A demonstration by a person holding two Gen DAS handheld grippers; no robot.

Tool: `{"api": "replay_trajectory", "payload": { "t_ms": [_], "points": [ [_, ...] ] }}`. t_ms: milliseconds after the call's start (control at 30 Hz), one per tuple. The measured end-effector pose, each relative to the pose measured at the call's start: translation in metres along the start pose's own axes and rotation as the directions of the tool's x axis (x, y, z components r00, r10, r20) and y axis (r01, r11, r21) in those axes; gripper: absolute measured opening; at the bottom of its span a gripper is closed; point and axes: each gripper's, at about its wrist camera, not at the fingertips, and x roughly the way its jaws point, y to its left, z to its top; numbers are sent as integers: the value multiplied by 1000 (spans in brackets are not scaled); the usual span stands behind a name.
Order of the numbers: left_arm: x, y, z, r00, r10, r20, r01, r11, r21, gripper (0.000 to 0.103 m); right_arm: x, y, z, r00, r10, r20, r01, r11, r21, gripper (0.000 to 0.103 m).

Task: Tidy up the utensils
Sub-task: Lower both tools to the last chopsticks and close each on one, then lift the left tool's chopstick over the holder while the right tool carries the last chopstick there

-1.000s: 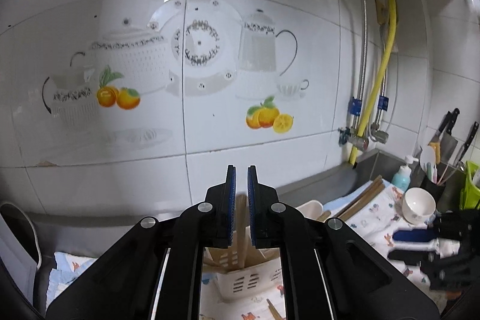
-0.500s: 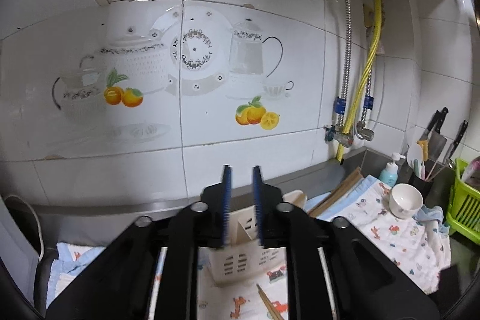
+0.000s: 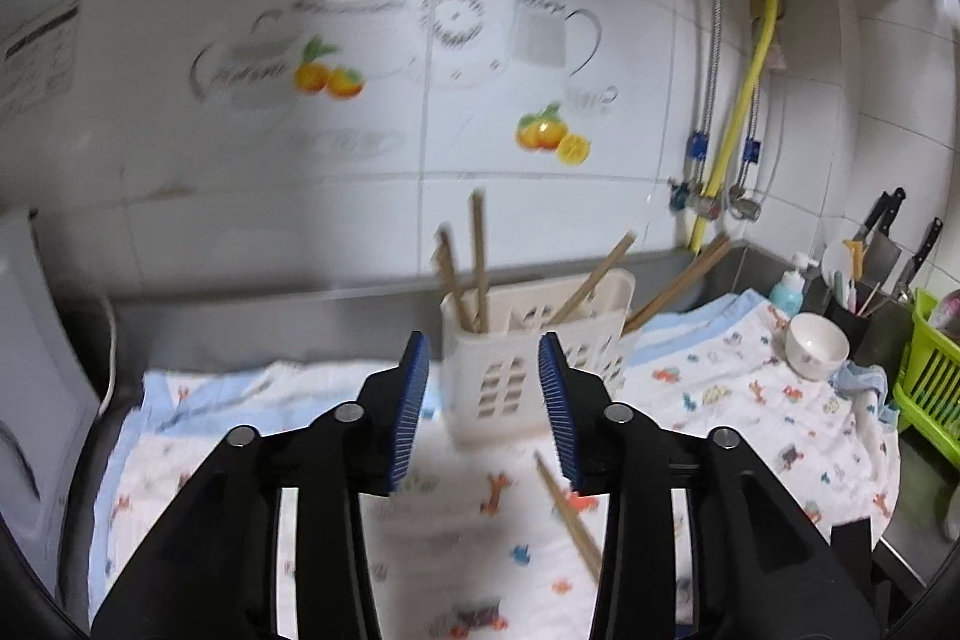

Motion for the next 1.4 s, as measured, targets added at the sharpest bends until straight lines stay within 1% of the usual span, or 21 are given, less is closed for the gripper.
{"api": "replay_trajectory", "payload": {
  "t_ms": [33, 100, 267, 333, 433, 467, 533, 567, 733, 800, 900, 1033, 1133, 1267, 1333, 1400],
  "points": [
    [-1, 3, -5, 1000, 3, -10, -3, 1000, -7, 41, 0, 1, 1, 1000, -10, 3, 10, 1000, -1, 19],
    [-3, 10, -18, 999, 11, -33, -12, 1000, -28, 41, 0, 1, 2, 999, -41, 5, 41, 999, -12, 13],
    [-6, 18, -48, 995, 28, -91, -32, 998, -48, 43, 0, -3, 1, 996, -88, 7, 88, 996, -3, 12],
    [-6, 17, -60, 992, 35, -117, -41, 998, -49, 43, 2, -3, 2, 996, -94, 8, 94, 996, 0, 12],
    [-5, 16, -76, 988, 26, -153, -36, 998, -61, 43, 5, 0, 3, 995, -103, 16, 103, 995, -14, 12],
    [-5, 15, -81, 986, 21, -165, -32, 997, -65, 43, 6, -1, 4, 995, -101, 18, 101, 995, -15, 8],
    [-5, 12, -91, 982, 12, -188, -26, 997, -74, 43, 6, -7, 6, 996, -82, 19, 82, 997, 6, 8],
    [-4, 9, -96, 979, 1, -203, -17, 997, -77, 43, 5, -9, 6, 997, -73, 19, 73, 997, 18, 7],
    [-1, -11, -123, 963, -45, -266, 24, 996, -84, 43, -5, -18, 3, 996, -77, 43, 75, 996, 42, 6],
    [3, -25, -135, 950, -79, -302, 54, 995, -89, 43, -11, -20, 2, 995, -80, 56, 77, 996, 49, 6],
    [7, -41, -149, 935, -112, -337, 81, 991, -106, 43, -22, -25, 2, 994, -79, 79, 75, 996, 57, 6],
    [17, -60, -165, 912, -143, -384, 98, 986, -134, 43, -39, -30, 2, 990, -80, 119, 73, 995, 63, 6],
    [23, -73, -174, 900, -148, -410, 91, 984, -154, 41, -52, -33, 3, 986, -82, 148, 73, 995, 67, 6],
    [30, -86, -180, 897, -119, -425, 67, 988, -136, 40, -63, -38, 2, 982, -80, 170, 68, 995, 75, 6],
    [35, -92, -182, 895, -105, -433, 57, 991, -122, 35, -65, -39, 2, 981, -76, 177, 63, 995, 78, 6],
    [39, -96, -183, 895, -71, -440, 30, 995, -98, 32, -67, -41, 1, 980, -71, 183, 57, 995, 82, 6]
  ]
}}
